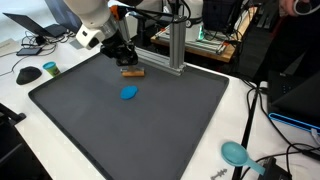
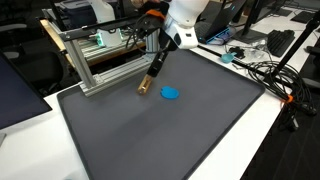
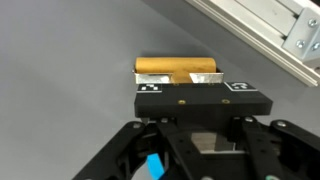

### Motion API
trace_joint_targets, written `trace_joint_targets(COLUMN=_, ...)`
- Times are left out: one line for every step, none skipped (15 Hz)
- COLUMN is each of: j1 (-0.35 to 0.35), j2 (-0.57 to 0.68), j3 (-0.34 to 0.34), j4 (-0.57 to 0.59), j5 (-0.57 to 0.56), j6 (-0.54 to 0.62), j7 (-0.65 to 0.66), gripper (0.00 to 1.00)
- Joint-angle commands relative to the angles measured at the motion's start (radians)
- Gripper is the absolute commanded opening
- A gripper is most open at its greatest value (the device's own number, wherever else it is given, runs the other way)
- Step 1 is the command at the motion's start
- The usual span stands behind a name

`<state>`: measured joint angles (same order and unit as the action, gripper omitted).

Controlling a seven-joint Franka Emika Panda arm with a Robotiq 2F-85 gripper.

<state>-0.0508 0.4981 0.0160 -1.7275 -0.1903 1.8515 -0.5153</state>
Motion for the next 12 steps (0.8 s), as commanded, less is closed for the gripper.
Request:
trace_joint_targets(j1=-0.016, j2=0.063, j3=0.015, j4=0.024, j5=0.046, j6=-0.130, j7=0.015, gripper=0.23)
trace_joint_targets(j1=-0.022, j2=0.041, j3=0.016, j4=0.034, j5=0.067, j6=-0.149, j7=0.028, gripper=0.23)
trace_joint_targets(j1=-0.032, j2=0.019, j3=0.021, j4=0.042, j5=0.103, j6=-0.164, j7=0.049, gripper=0.23)
trace_joint_targets(j1=-0.039, j2=-0.011, j3=0.025, j4=0.037, j5=0.138, j6=-0.157, j7=0.065, gripper=0.23)
trace_joint_targets(j1=-0.043, j2=-0.038, j3=0.029, j4=0.034, j5=0.177, j6=-0.157, j7=0.081, gripper=0.23)
trace_joint_targets(j1=-0.046, j2=-0.063, j3=0.031, j4=0.024, j5=0.218, j6=-0.143, j7=0.099, gripper=0.23)
trace_joint_targets(j1=-0.046, j2=-0.095, j3=0.033, j4=0.015, j5=0.259, j6=-0.131, j7=0.116, gripper=0.23)
trace_joint_targets(j1=-0.042, j2=-0.122, j3=0.029, j4=0.005, j5=0.286, j6=-0.107, j7=0.145, gripper=0.23)
trace_joint_targets(j1=-0.036, j2=-0.148, j3=0.026, j4=-0.004, j5=0.311, j6=-0.088, j7=0.174, gripper=0.23)
trace_joint_targets(j1=-0.030, j2=-0.169, j3=0.020, j4=-0.013, j5=0.325, j6=-0.059, j7=0.208, gripper=0.23)
trace_joint_targets(j1=-0.021, j2=-0.194, j3=0.014, j4=-0.027, j5=0.332, j6=-0.031, j7=0.250, gripper=0.23)
trace_joint_targets(j1=-0.014, j2=-0.215, j3=0.008, j4=-0.039, j5=0.330, j6=0.002, j7=0.292, gripper=0.23)
